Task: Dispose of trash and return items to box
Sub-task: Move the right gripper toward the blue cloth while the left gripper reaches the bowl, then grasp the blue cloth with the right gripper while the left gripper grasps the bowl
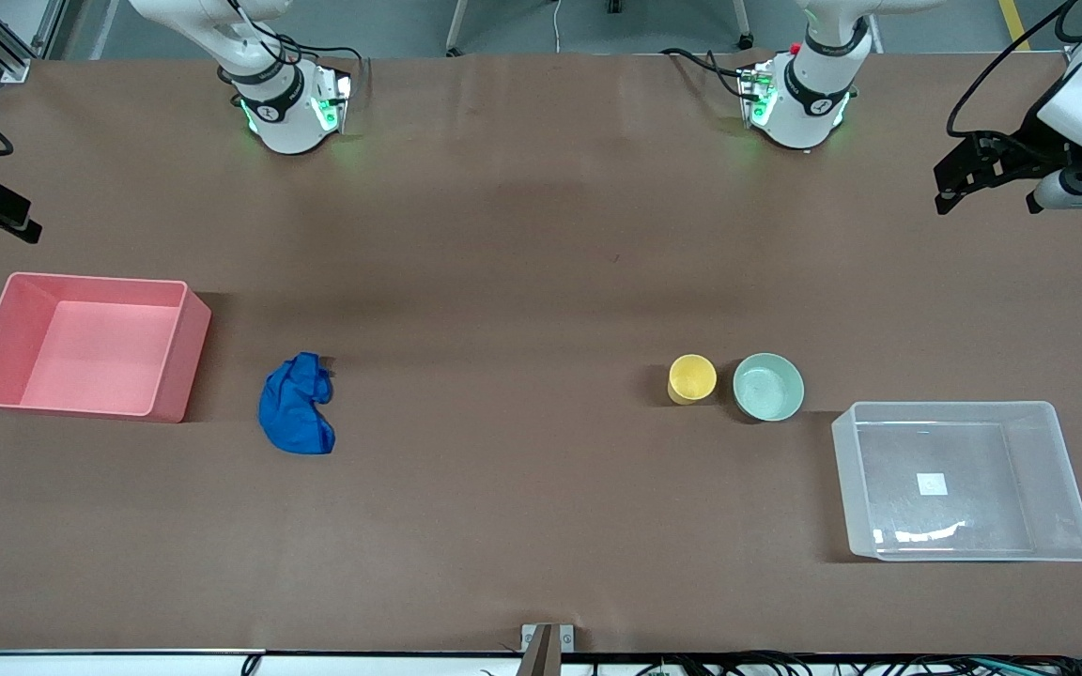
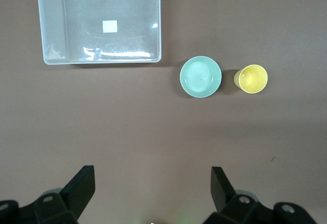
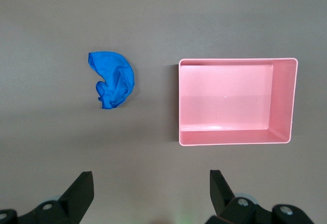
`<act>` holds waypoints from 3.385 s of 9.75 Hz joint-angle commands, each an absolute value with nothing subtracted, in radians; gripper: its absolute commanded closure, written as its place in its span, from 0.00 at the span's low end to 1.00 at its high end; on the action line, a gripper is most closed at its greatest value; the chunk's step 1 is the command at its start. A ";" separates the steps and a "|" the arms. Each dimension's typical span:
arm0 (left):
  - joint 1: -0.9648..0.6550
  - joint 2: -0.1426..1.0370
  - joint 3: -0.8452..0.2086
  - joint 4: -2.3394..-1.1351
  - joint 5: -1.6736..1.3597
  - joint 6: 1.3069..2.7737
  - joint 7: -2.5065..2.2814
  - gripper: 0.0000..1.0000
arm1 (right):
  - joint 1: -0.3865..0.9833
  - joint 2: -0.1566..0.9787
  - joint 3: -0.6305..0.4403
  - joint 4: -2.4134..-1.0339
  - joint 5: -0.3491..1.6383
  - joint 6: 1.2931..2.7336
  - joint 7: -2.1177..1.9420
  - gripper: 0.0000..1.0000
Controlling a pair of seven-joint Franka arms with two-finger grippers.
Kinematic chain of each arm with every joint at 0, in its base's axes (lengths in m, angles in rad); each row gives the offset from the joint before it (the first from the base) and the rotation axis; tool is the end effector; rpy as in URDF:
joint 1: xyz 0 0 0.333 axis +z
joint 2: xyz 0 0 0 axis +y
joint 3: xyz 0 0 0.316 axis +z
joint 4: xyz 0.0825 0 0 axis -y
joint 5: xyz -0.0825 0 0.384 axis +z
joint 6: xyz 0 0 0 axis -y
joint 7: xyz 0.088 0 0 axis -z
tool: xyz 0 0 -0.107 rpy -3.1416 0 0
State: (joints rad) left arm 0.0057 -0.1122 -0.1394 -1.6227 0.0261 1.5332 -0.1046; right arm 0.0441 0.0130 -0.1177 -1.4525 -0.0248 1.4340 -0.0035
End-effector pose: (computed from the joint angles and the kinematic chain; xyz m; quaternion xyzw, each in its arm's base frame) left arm 0.5109 -0.0704 0.6563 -0.9996 0.0136 -0.0132 0.0194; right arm 0.5427 -0.0424 0.6607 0.9991 -0.0365 -0.0162 0.0125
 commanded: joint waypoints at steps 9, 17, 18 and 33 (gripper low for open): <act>0.009 0.018 -0.135 -1.861 0.021 1.887 -0.217 0.00 | 0.040 0.024 -0.112 -1.471 -0.021 1.482 -0.014 0.00; 0.002 0.314 -0.140 -2.160 0.023 2.498 -0.365 0.13 | 0.118 0.363 -0.107 -1.790 -0.021 2.156 0.034 0.00; -0.002 0.366 -0.140 -2.158 0.023 2.558 -0.365 0.18 | 0.135 0.417 -0.107 -1.789 -0.021 2.222 0.035 0.00; 0.093 0.307 -0.137 -1.840 0.031 2.269 -0.226 1.00 | 0.198 0.522 -0.106 -2.002 -0.023 2.550 0.114 0.96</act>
